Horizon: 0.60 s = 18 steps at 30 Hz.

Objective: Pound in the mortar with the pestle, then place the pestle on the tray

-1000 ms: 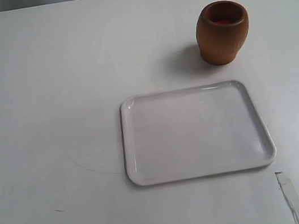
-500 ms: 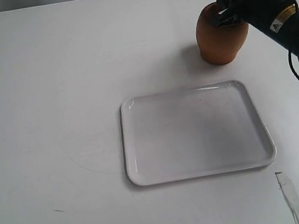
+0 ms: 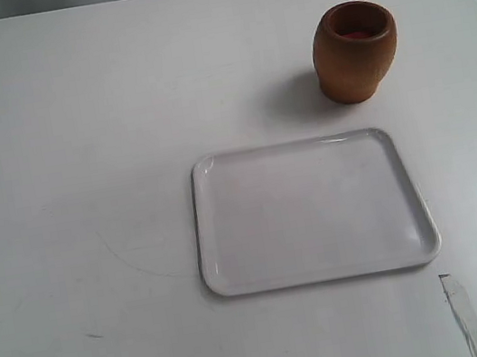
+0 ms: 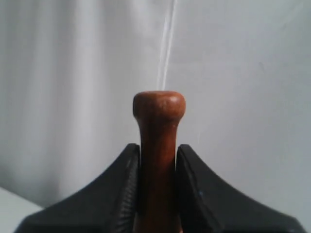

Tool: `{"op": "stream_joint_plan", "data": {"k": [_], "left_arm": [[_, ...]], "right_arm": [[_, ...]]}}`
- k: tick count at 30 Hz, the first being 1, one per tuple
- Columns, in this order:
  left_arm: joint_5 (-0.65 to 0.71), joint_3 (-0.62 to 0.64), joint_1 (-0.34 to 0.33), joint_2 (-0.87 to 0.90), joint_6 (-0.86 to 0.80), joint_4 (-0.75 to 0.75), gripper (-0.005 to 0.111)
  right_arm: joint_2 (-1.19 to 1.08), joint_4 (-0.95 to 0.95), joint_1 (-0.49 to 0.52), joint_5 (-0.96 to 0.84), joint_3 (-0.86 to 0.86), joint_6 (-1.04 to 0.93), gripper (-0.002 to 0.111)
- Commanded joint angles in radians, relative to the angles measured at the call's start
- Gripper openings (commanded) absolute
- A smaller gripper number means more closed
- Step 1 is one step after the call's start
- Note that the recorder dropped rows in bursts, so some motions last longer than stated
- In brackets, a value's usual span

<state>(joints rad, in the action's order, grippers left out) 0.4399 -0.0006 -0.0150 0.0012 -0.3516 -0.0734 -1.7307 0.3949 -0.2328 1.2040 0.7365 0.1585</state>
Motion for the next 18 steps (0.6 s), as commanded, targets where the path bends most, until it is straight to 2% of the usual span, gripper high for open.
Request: {"op": "stream_joint_plan", "data": {"k": [1,6,18], "left_arm": [[-0.003,0.001,0.008,-0.001,0.008,0.007,0.0],[-0.003,0.001,0.008,-0.001,0.008,0.007,0.0],[-0.003,0.001,0.008,-0.001,0.008,0.007,0.0]], "right_arm": [[0.102,-0.012,0.003,-0.005,-0.002,-0.001,0.0],[0.059,-0.02,0.003,-0.04,-0.002,-0.001,0.0],[-0.284,-0.02,0.003,-0.042,-0.002,-0.011,0.0]]}}
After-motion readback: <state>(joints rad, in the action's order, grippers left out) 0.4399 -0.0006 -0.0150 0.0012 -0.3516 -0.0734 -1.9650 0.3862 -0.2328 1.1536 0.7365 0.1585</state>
